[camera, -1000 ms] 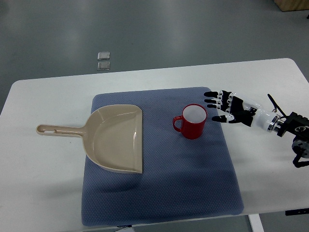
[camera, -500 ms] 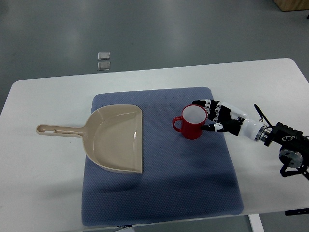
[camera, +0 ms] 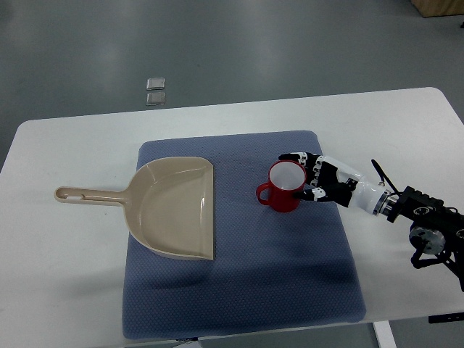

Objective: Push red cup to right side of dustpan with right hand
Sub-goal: 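Move the right hand down to the red mug's side farthest from the dustpan, then push the red mug with the right hand toward the dustpan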

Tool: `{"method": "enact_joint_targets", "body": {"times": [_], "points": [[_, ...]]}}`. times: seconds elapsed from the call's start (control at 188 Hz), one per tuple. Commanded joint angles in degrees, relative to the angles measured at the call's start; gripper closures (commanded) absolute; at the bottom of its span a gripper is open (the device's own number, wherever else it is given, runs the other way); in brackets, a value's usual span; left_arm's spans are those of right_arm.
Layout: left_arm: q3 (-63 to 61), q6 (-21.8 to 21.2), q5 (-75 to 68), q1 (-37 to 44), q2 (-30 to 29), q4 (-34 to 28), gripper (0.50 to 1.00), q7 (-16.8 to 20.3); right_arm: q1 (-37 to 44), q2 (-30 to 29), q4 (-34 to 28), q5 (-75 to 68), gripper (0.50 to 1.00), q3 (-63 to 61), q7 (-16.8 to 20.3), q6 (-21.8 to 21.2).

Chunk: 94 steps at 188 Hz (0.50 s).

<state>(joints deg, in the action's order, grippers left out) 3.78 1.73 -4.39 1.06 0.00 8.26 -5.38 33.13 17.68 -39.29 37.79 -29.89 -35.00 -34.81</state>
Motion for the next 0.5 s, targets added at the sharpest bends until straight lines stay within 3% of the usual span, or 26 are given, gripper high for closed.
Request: {"method": "enact_joint_targets", "body": {"times": [0.0,0.495], "points": [[0.0,-0.1,0.0,0.0,0.0,0.0,0.500,0.0,0.0,-0.6,0.0,1.1,0.566,0.0,0.0,0.7],[0.0,0.0,0.0,0.0,0.0,0.0,0.500,0.0,-0.4,-3.7,-0.3,3.6,0.566,-0.1,0.0,6.2]]}}
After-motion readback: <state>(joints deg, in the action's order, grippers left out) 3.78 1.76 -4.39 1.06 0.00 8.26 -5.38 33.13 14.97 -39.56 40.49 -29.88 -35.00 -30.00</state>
